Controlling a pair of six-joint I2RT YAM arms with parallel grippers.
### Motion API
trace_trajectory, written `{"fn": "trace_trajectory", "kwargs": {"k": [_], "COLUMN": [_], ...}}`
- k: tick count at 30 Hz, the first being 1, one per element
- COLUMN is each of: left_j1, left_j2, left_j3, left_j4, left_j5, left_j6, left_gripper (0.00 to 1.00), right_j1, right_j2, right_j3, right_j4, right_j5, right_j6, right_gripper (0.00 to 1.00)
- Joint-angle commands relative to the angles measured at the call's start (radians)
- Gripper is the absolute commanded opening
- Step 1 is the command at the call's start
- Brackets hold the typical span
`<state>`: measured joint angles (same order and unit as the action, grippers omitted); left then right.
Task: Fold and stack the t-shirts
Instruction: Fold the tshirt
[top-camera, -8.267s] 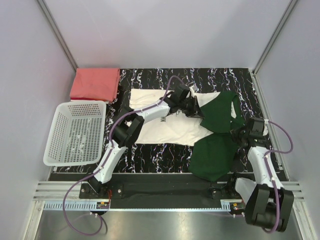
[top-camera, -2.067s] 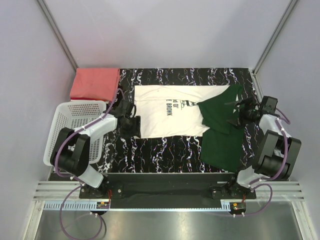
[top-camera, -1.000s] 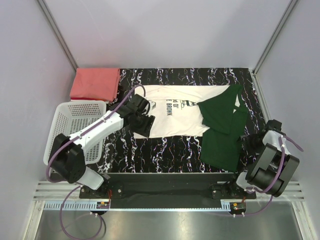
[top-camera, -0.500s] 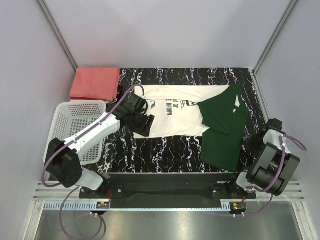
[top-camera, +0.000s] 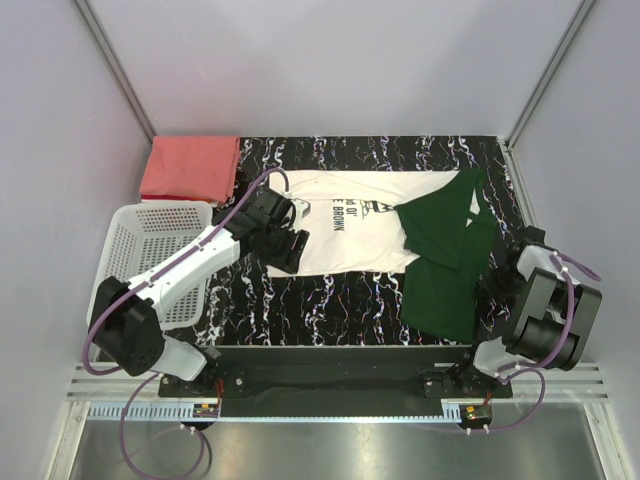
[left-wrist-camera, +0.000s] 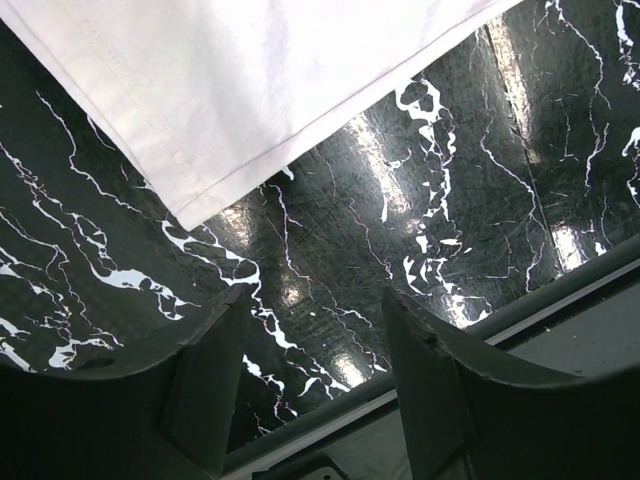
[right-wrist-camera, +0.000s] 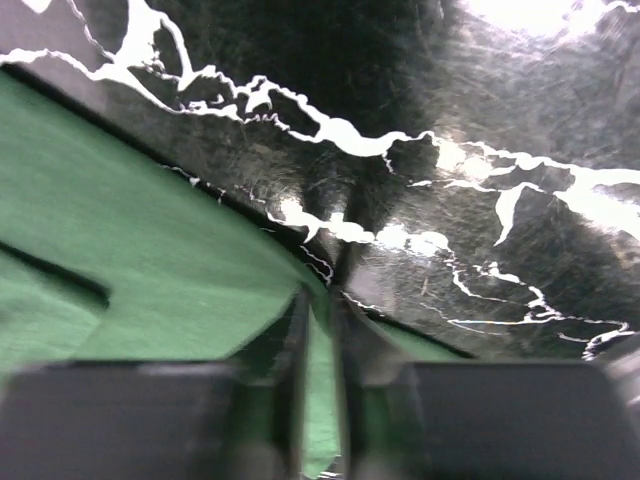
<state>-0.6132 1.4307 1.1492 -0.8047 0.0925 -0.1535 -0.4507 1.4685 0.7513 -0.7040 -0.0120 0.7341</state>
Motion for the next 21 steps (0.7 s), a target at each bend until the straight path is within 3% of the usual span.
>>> {"fn": "trace_trajectory", "kwargs": {"k": [1,3,6,14,21], "left_j1": [-0.003,-0.003,-0.005,-0.011,-0.031], "left_j2": [-0.023,-0.013,0.031,0.189,0.290], "left_j3": [-0.014,-0.016,0.000,0.038,0.058], "left_j4": [0.030,0.030,0.015,-0.008,-0.013], "left_j5": [-0.034,-0.074,-0.142,-0.211,-0.266], "left_j6": [0.022,0.028,0.028,0.031,0.066], "left_gripper": [0.61,0.61,0.59,0.54,0.56], "right_j1": [0.015,0.017,0.015,0.017,0.015], "right_j2": [0.004,-0.037,-0.066,-0.198,-0.303], "right_j3": [-0.037,-0.009,0.040,0.088,0.095], "right_j4": [0.061,0.038,-0.008,-0.015,-0.017], "right_j5": [0.059,0.093,0.124,0.015,-0.060], "right_j6": [0.033,0.013,-0.016,-0.053,-0.108], "right_gripper": [0.10,0.00,0.00,0.00,0.00]}}
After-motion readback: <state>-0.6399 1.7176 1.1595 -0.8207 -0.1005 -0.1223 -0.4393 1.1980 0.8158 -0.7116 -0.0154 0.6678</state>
